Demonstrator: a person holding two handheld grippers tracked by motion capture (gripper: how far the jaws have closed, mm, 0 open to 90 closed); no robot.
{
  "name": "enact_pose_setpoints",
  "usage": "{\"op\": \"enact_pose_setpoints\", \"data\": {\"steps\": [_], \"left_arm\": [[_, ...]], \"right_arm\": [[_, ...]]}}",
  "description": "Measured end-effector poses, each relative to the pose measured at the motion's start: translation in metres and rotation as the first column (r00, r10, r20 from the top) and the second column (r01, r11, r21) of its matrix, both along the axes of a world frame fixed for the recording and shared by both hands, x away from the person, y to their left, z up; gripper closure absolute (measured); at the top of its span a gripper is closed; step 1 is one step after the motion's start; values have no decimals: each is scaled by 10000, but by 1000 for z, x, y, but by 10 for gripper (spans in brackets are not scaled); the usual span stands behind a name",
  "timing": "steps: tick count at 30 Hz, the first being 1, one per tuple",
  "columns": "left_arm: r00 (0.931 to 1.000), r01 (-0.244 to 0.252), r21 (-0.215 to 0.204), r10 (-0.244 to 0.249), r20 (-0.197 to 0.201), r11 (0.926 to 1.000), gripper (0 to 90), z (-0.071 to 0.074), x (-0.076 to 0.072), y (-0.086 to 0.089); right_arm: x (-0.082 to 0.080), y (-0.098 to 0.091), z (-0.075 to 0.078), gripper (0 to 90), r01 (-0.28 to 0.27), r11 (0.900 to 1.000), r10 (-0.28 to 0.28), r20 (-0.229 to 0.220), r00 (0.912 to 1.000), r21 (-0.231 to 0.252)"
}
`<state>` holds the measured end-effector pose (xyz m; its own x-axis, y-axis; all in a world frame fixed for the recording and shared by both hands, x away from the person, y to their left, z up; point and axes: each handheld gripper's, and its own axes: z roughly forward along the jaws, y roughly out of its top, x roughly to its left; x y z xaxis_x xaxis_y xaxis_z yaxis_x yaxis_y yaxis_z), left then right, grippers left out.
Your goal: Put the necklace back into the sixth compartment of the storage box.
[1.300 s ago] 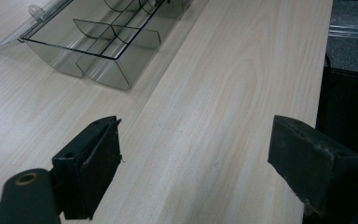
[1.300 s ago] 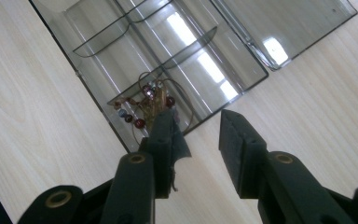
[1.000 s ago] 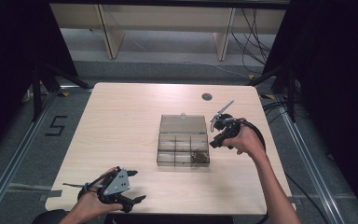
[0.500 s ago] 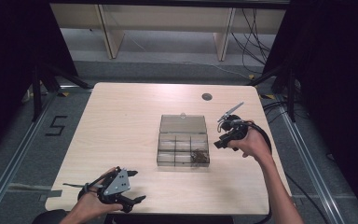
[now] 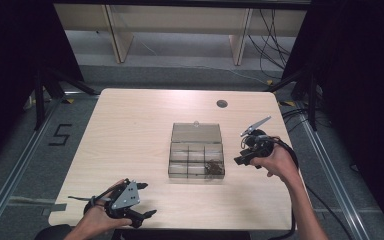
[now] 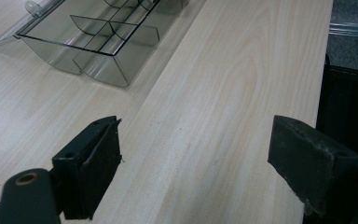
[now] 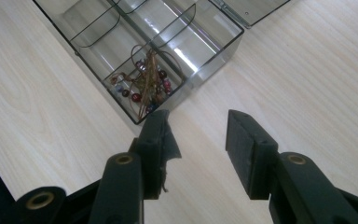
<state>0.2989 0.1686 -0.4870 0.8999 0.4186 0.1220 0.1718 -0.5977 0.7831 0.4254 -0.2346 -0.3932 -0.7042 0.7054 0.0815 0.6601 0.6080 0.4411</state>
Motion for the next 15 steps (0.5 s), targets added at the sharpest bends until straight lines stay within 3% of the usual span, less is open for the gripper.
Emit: {"op": "enact_pose_setpoints", "data": {"steps": [8, 13, 14, 15], "left_arm": [[10000, -16, -8, 16, 1, 10000, 164, 0, 0, 0], [10000, 20, 139, -20, 20, 9999, 163, 0, 0, 0], [10000, 26, 150, -26, 31, 9999, 163, 0, 0, 0], [10000, -5, 51, 5, -11, 10000, 163, 0, 0, 0]], "right_arm": [[-12, -6, -2, 548, 265, 9992, -271, 195, 9994, 298], [-19, -8, -3, 503, 245, 9968, -267, 279, 9993, 758], [-20, -7, -4, 493, 482, 9968, -503, 328, 9982, 632], [-22, -8, -4, 482, 235, 9959, -265, 342, 9991, 875]]}}
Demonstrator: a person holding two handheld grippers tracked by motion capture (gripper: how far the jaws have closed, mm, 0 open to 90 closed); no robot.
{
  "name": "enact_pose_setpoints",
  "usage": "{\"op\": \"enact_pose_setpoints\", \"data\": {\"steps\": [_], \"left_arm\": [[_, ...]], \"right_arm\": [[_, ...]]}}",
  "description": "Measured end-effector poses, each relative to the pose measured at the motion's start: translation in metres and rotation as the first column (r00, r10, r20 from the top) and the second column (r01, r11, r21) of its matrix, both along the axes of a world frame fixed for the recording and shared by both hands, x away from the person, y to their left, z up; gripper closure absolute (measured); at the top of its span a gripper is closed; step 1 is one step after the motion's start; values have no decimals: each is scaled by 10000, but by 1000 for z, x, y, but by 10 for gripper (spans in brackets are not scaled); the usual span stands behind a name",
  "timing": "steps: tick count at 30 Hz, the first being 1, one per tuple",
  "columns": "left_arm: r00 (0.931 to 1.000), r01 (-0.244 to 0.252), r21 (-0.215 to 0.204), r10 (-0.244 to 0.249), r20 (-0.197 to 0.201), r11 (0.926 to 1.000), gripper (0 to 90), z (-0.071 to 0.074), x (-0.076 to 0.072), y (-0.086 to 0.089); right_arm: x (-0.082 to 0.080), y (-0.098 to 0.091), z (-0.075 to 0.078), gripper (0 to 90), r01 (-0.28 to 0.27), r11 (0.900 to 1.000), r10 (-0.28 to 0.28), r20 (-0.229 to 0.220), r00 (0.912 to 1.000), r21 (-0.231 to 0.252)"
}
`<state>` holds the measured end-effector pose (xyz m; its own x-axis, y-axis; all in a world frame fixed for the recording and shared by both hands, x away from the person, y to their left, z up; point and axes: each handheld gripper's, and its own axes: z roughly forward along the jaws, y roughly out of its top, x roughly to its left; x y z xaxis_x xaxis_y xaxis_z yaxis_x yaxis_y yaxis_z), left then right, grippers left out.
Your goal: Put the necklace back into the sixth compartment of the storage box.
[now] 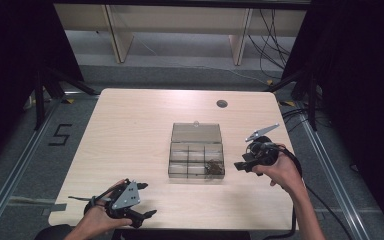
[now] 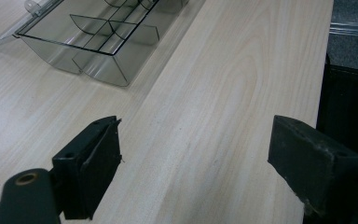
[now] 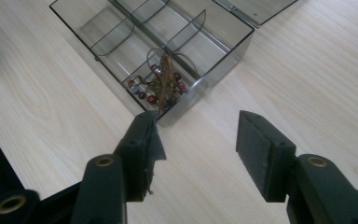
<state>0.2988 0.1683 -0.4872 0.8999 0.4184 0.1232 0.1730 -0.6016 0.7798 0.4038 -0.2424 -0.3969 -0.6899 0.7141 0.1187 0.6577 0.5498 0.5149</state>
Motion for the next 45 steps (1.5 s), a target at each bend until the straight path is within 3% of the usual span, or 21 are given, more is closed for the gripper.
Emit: {"op": "enact_pose_setpoints", "data": {"steps": [6, 9, 11, 12, 16, 17, 21, 23, 24, 25, 26, 30, 31, 32, 35, 36, 39, 40, 42, 43, 45], "left_arm": [[9999, 95, 110, -95, 80, 9999, 164, 1, 1, 1], [10000, 9, 41, -9, 26, 10000, 164, 0, 1, 0], [10000, -25, 8, 25, 41, 10000, 163, -1, 1, 0], [10000, -24, 36, 24, -1, 10000, 163, -1, 0, 0], [9998, 50, 276, -55, 196, 9996, 164, 1, 1, 1], [9998, 39, 307, -44, 176, 9995, 164, 1, 1, 1], [9999, -29, 107, 27, 107, 9999, 164, 0, 1, 0], [9998, 93, 304, -98, 170, 9995, 163, 0, 1, 1], [9999, 107, 301, -111, 121, 9995, 163, 0, 1, 1], [9998, 60, 340, -66, 170, 9994, 163, 1, 1, 2], [10000, -8, 72, 7, 86, 10000, 164, 0, 0, 0], [10000, 14, 78, -15, 38, 10000, 163, 0, 0, 1], [10000, -6, -40, 6, -2, 10000, 163, 0, 0, 0], [10000, -5, -35, 5, 1, 10000, 164, 0, 0, 0], [10000, -3, -61, 3, 33, 10000, 163, 0, 0, 0], [10000, 2, -2, -2, 88, 10000, 163, 0, 0, 0], [10000, -8, -37, 8, 16, 10000, 164, 0, 0, 0], [10000, -12, -27, 12, 9, 10000, 163, 0, 0, 0], [9999, 100, 105, -101, 131, 9999, 163, 0, 1, 1], [9999, 105, 154, -106, 96, 9998, 163, 1, 1, 1], [10000, -16, -64, 16, 15, 10000, 163, 0, 0, 0]], "right_arm": [[-7, 0, -6, 431, -44, 9979, 17, 424, 9991, 640], [-14, 2, -8, 412, 118, 9966, -135, 194, 9997, 811], [-16, 1, -10, 399, 45, 9964, -85, 474, 9988, 852], [-18, 1, -8, 396, 92, 9974, -113, 276, 9996, 720], [-23, 1, -11, 387, -30, 9927, -40, 579, 9983, 1207], [-26, 2, -10, 387, 5, 9937, -41, 311, 9995, 1124], [-28, 2, -15, 379, 1, 9900, -83, 579, 9983, 1412], [-29, 3, -17, 377, -15, 9890, -85, 671, 9977, 1476], [-31, 3, -15, 377, -12, 9916, -36, 371, 9993, 1297], [-31, 4, -18, 376, -48, 9902, -39, 620, 9981, 1397], [-32, 4, -17, 374, -43, 9914, -20, 476, 9989, 1311], [-35, 7, -20, 364, -65, 9870, -50, 707, 9975, 1608], [-34, 6, -19, 362, -197, 9913, 96, 773, 9970, 1303], [-36, 8, -20, 362, 106, 9906, -203, 697, 9974, 1361], [-37, 11, -23, 350, -63, 9881, -47, 709, 9975, 1538], [-38, 11, -21, 350, -67, 9913, 6, 464, 9989, 1314], [-38, 13, -22, 350, -177, 9911, 78, 753, 9971, 1316], [-41, 15, -22, 348, 19, 9895, -93, 503, 9987, 1448], [-41, 16, -23, 338, 27, 9910, -121, 697, 9975, 1338], [-41, 18, -26, 335, 46, 9870, -175, 788, 9967, 1605], [-42, 17, -27, 328, -172, 9891, 44, 876, 9961, 1460]]}}
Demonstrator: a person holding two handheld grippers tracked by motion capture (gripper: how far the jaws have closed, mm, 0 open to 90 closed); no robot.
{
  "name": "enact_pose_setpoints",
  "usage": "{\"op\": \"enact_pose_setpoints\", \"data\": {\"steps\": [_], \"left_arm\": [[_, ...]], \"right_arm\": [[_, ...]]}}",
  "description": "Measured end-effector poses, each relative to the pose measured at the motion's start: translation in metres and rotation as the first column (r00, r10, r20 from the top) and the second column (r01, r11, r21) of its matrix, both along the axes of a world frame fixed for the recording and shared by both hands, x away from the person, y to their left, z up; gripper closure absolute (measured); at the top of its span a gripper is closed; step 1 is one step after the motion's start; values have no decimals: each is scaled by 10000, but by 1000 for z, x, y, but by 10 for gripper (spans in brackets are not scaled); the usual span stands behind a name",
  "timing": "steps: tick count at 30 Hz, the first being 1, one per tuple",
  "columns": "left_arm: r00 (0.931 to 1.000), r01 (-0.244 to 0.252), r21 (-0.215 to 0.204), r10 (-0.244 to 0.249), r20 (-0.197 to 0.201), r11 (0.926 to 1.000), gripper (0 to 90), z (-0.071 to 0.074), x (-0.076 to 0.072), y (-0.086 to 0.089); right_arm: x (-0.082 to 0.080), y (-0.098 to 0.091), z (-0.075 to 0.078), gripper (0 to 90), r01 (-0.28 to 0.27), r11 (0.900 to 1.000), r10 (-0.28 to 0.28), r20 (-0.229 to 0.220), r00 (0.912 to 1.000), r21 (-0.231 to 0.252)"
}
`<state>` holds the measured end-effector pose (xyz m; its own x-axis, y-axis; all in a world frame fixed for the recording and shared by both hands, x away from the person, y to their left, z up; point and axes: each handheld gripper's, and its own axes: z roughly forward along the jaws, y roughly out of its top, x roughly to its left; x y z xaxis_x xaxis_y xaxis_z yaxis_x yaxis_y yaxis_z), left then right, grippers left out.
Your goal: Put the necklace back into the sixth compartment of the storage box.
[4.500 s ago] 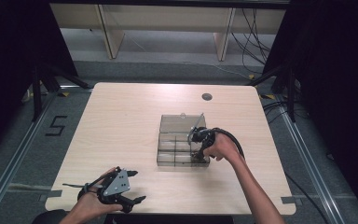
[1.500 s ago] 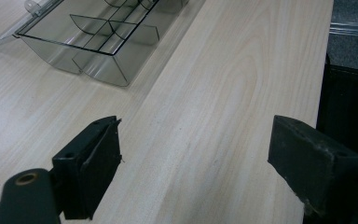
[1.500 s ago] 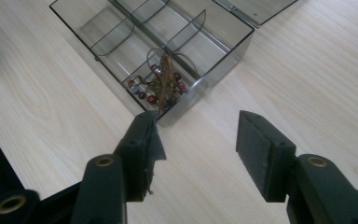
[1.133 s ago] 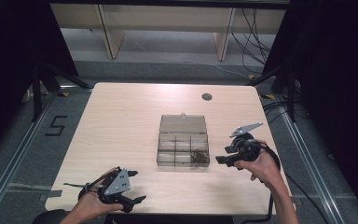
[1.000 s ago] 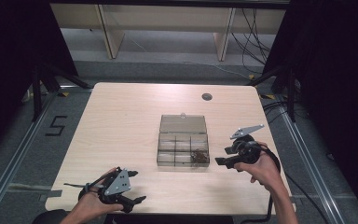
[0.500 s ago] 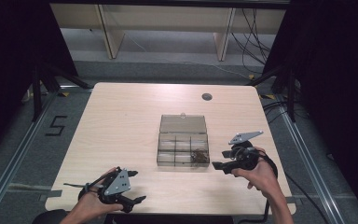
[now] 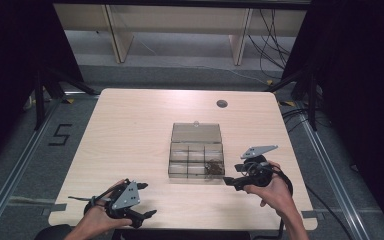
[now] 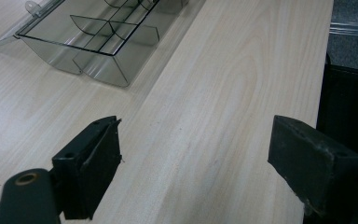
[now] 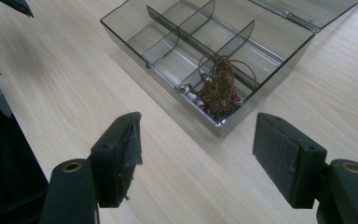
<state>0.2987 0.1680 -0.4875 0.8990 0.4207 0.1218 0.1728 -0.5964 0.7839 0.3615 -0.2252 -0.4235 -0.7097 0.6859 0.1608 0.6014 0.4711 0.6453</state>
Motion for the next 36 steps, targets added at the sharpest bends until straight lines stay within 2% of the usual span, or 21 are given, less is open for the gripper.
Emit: {"op": "enact_pose_setpoints", "data": {"steps": [3, 5, 7, 8, 9, 12, 13, 15, 16, 17, 18, 19, 20, 21, 23, 24, 25, 30, 32, 34, 36], "left_arm": [[10000, 8, 30, -8, 10, 10000, 164, 0, 0, 0], [9999, 90, 213, -93, 135, 9997, 163, 1, 0, 1], [9999, 123, 225, -125, 87, 9997, 163, 2, 0, 1], [9997, 84, 345, -92, 232, 9994, 163, 2, 1, 2], [9998, 117, 253, -121, 179, 9996, 164, 3, 0, 2], [9998, 99, 283, -103, 161, 9996, 163, 3, 0, 2], [9994, 206, 417, -218, 280, 9989, 163, 3, 1, 2], [9999, 119, 85, -119, 82, 9999, 163, 1, -1, 0], [9999, 73, 47, -74, 71, 10000, 163, 1, -2, -1], [9996, 226, 244, -229, 133, 9994, 163, 2, -1, 0], [9996, 249, 389, -255, 151, 9989, 163, 2, 0, 1], [9987, 359, 360, -371, 344, 9987, 163, 2, 0, 0], [9988, 345, 296, -355, 323, 9990, 163, 2, 0, 0], [9993, 306, 373, -314, 221, 9988, 163, 3, 0, 0], [9997, 199, 191, -202, 133, 9996, 163, 1, -1, 0], [9997, 165, 245, -169, 153, 9996, 163, 1, -1, 0], [9999, 95, 68, -95, 47, 9999, 163, 0, -1, -1], [9999, 98, 166, -99, 63, 9998, 163, 1, -1, 0], [10000, 73, 36, -73, 41, 10000, 163, 0, -1, -1], [9998, 100, 289, -104, 140, 9995, 163, 1, 0, 1], [9999, 91, 265, -95, 125, 9996, 163, 1, 0, 0]], "right_arm": [[-3, 3, -6, 319, 64, 9993, -66, 65, 10000, 368], [-3, 3, -6, 310, -43, 9998, 44, -24, 10000, 188], [-2, 6, -11, 300, 192, 9991, -192, -6, 9998, 367], [-3, 7, -11, 296, 147, 9989, -141, -145, 9998, 446], [-1, 6, -10, 291, -22, 9997, 23, -42, 10000, 256], [-2, 7, -10, 261, 32, 9996, -36, 122, 9999, 277], [-3, 8, -12, 255, 206, 9987, -215, 180, 9996, 470], [-4, 7, -11, 254, 95, 9994, -100, 146, 9998, 347], [-5, 8, -13, 256, 210, 9986, -225, 296, 9993, 487], [-6, 7, -13, 259, 104, 9995, -111, 211, 9997, 311], [-7, 8, -15, 260, 288, 9985, -300, 272, 9992, 456], [-9, 9, -14, 261, 298, 9989, -294, -98, 9995, 358], [-8, 11, -19, 261, 297, 9976, -317, 310, 9990, 630], [-9, 10, -16, 261, 221, 9991, -224, 86, 9997, 360], [-8, 11, -19, 261, 261, 9985, -275, 281, 9992, 485], [-9, 11, -18, 263, 196, 9992, -204, 217, 9996, 356], [-9, 11, -18, 262, 238, 9988, -248, 235, 9994, 416], [-11, 12, -18, 258, 228, 9988, -240, 281, 9993, 431], [-13, 13, -19, 256, 237, 9987, -248, 238, 9994, 442], [-15, 14, -21, 256, 212, 9987, -222, 200, 9996, 462], [-16, 14, -22, 253, 146, 9984, -160, 253, 9996, 541]]}}
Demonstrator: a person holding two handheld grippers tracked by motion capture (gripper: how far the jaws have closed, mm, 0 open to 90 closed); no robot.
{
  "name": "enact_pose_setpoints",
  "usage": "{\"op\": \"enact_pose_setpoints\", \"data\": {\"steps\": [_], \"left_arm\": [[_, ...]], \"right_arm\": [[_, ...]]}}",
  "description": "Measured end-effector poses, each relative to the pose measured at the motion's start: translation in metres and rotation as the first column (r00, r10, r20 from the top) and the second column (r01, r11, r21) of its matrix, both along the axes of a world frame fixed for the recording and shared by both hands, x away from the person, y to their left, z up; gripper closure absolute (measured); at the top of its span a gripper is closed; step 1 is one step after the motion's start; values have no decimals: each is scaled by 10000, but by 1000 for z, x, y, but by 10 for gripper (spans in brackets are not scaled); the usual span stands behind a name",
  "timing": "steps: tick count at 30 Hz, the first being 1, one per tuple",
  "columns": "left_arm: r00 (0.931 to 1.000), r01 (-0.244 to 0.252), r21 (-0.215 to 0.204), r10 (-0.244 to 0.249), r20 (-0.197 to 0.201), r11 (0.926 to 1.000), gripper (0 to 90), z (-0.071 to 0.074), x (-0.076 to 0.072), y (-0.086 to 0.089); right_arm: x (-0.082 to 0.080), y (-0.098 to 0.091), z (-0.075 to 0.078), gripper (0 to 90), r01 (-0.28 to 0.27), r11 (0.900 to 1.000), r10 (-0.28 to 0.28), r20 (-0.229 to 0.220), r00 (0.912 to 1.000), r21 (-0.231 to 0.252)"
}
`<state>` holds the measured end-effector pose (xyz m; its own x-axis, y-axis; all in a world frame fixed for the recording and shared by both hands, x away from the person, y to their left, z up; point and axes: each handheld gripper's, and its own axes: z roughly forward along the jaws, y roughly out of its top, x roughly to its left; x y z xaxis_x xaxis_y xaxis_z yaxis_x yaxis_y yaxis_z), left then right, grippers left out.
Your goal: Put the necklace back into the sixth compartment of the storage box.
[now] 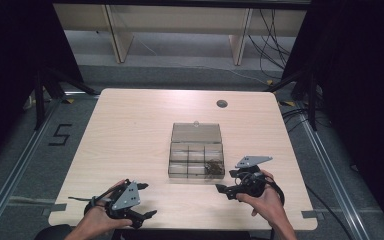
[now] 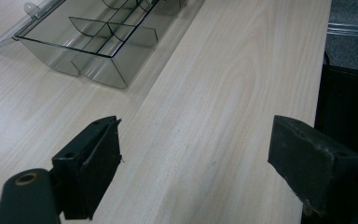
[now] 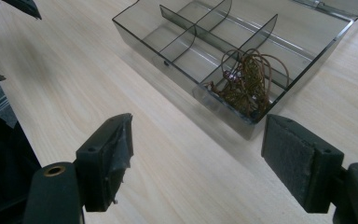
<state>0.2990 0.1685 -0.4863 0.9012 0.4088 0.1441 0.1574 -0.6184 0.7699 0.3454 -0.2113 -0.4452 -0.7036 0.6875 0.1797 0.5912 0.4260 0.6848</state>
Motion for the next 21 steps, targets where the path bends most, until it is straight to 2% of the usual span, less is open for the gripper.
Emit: {"op": "enact_pose_setpoints", "data": {"steps": [2, 8, 9, 10, 11, 15, 16, 18, 19, 20, 21], "left_arm": [[10000, 4, -118, -4, -54, 9999, 163, -1, -1, -1], [10000, -25, -254, 23, -96, 9997, 163, -1, -2, -1], [10000, -24, -250, 22, -89, 9997, 163, -1, -1, -1], [10000, 6, -49, -6, -10, 10000, 163, 0, 0, 0], [10000, 6, -41, -6, -44, 10000, 163, 0, 0, 0], [10000, -2, -127, 2, -45, 9999, 163, -1, -1, -1], [10000, -10, -128, 9, -46, 9999, 163, -1, -1, -1], [10000, -65, -107, 64, -70, 9999, 163, -1, -1, -1], [10000, 20, 4, -20, -28, 10000, 163, -1, 0, 0], [10000, -25, -150, 24, -76, 9999, 163, -2, -1, -1], [10000, 83, 23, -83, -16, 10000, 163, -1, 0, -1]], "right_arm": [[-2, 0, -1, 250, 10, 10000, -11, -158, 9999, -47], [-5, 1, -4, 244, -60, 10000, 60, -53, 10000, 13], [-8, 2, -4, 243, 43, 10000, -42, -266, 9996, 57], [-7, 1, -5, 242, -136, 9999, 136, -7, 9999, 51], [-8, 2, -5, 242, -87, 9999, 88, -130, 9999, 83], [-9, 0, -6, 238, -157, 9998, 156, 67, 9999, 90], [-10, 0, -6, 233, -95, 9999, 96, -92, 9999, 134], [-11, 1, -7, 225, -56, 9996, 60, -162, 9999, 269], [-11, 1, -7, 221, -151, 9997, 153, -78, 9999, 166], [-11, 0, -8, 216, -190, 9997, 191, -90, 9998, 131], [-12, 1, -9, 212, -155, 9997, 157, -118, 9998, 180]]}}
